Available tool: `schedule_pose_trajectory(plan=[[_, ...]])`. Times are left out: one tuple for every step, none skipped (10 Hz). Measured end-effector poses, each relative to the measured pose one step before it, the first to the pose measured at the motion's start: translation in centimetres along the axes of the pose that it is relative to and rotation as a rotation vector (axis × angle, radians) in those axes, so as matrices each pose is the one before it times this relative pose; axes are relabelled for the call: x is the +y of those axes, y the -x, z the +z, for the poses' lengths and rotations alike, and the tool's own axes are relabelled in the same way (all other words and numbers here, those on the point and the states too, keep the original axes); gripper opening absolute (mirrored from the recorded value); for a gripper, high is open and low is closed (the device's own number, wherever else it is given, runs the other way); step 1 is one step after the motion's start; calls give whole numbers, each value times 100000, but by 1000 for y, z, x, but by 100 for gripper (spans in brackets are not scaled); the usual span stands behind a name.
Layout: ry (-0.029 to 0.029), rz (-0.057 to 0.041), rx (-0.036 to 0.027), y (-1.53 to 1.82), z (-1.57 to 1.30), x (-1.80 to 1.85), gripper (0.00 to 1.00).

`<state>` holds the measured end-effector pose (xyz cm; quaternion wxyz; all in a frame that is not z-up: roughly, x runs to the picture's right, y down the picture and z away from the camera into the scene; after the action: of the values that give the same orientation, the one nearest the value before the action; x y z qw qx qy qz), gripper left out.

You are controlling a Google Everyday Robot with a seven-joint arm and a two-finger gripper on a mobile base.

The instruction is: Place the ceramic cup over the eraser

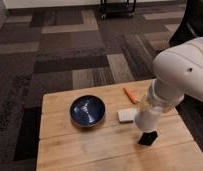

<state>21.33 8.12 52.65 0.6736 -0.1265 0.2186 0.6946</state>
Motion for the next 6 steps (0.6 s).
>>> schedule_pose_trajectory(plan=[[-1319, 490, -226, -375, 504, -505, 2], [-255, 237, 86, -123, 211, -135, 2], [131, 254, 684, -341, 519, -101, 2], [796, 81, 750, -352, 436, 152, 2], [57, 533, 581, -289, 324, -231, 2], [-557, 618, 358, -170, 217, -292, 2]])
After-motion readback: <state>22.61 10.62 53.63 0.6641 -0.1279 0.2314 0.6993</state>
